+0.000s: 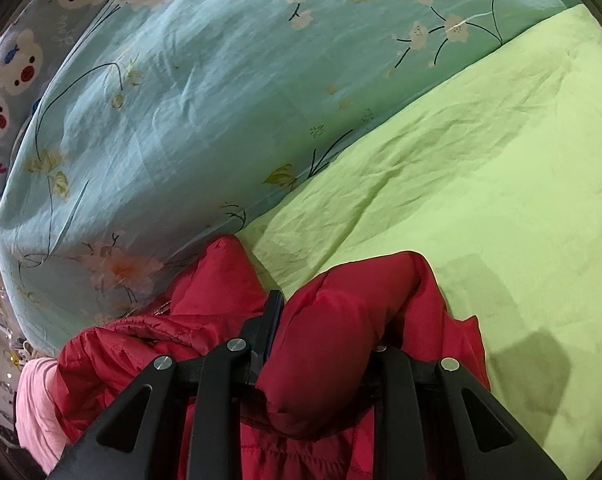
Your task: Fold large clothes
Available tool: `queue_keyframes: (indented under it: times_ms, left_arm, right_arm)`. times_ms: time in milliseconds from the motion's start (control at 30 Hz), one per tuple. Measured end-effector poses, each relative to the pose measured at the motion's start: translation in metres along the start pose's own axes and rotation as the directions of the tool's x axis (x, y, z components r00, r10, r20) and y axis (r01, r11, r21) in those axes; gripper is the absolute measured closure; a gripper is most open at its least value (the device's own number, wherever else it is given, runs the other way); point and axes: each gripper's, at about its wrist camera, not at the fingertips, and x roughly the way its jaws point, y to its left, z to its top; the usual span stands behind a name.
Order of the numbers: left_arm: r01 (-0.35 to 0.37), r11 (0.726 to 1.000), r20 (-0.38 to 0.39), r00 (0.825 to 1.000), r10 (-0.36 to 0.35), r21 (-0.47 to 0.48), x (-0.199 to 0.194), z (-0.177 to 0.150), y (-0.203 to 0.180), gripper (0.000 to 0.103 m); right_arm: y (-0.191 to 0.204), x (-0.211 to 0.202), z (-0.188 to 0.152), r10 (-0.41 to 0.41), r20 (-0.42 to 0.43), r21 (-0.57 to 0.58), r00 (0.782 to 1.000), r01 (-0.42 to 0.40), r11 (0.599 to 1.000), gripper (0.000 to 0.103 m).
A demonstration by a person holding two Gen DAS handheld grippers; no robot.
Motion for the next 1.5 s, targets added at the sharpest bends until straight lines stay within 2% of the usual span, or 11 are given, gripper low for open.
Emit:
queue_keyframes:
  times_ms: [133,333,600,733,867,1000,1100,1200,1267,1400,1500]
  left_arm:
    - [0.109,0.988,-0.062,0.993,-0.103,0.113,0.005,-0.018,-0.049,0.068]
    - [0.165,0.969,-0.16,0.978,-0.135,0.187,0.04,-0.029,-0.094,0.068]
    - [0.079,0.98,-0.202,0.979,-0.041,0.184,0.078,-0.032,-0.085,0.068]
    - [0.063,0.986,-0.209,0.978,-0.03,0.153,0.086,-0.027,-0.074,0.068]
    - [0.059,0.99,-0.186,0.982,-0.035,0.126,0.075,-0.022,-0.067,0.068]
    - [0.017,0.99,-0.184,0.983,0.009,0.14,0.076,-0.024,-0.061,0.068]
    - [-0.033,0.987,-0.188,0.98,0.063,0.159,0.083,-0.021,-0.061,0.068]
    - [-0.082,0.986,-0.194,0.975,0.11,0.147,0.091,-0.016,-0.055,0.068]
    - [-0.11,0.987,-0.2,0.971,0.133,0.12,0.098,-0.01,-0.045,0.069]
    - [-0.177,0.981,-0.213,0.958,0.19,0.076,0.112,0.004,-0.02,0.087]
    - [-0.217,0.974,-0.203,0.953,0.226,0.068,0.119,0.012,-0.008,0.088]
  right_arm:
    - [0.002,0.004,0.002,-0.008,-0.003,0.005,1.0,0.008,1.0,0.081]
    - [0.009,-0.009,0.006,0.01,-0.032,-0.011,0.999,-0.011,1.0,0.07]
    - [0.022,-0.061,0.009,0.04,0.007,-0.071,0.999,-0.04,0.997,0.043]
    - [0.034,-0.097,-0.004,0.072,0.064,-0.176,0.995,-0.06,0.983,0.043]
    - [0.061,-0.109,-0.043,0.1,0.028,-0.413,0.995,-0.08,0.907,0.043]
    - [0.088,-0.089,-0.082,0.06,-0.036,-0.619,0.998,-0.07,0.782,0.043]
    - [0.105,-0.057,-0.098,0.009,-0.134,-0.691,0.991,-0.099,0.716,0.044]
    - [0.11,-0.029,-0.101,-0.081,-0.123,-0.735,0.989,-0.036,0.677,0.046]
    - [0.108,-0.015,-0.092,-0.102,-0.121,-0.721,0.987,-0.017,0.693,0.046]
    - [0.091,0.013,-0.055,-0.147,-0.082,-0.636,0.986,0.062,0.769,0.046]
    - [0.079,0.021,-0.034,-0.152,-0.067,-0.561,0.986,0.089,0.823,0.046]
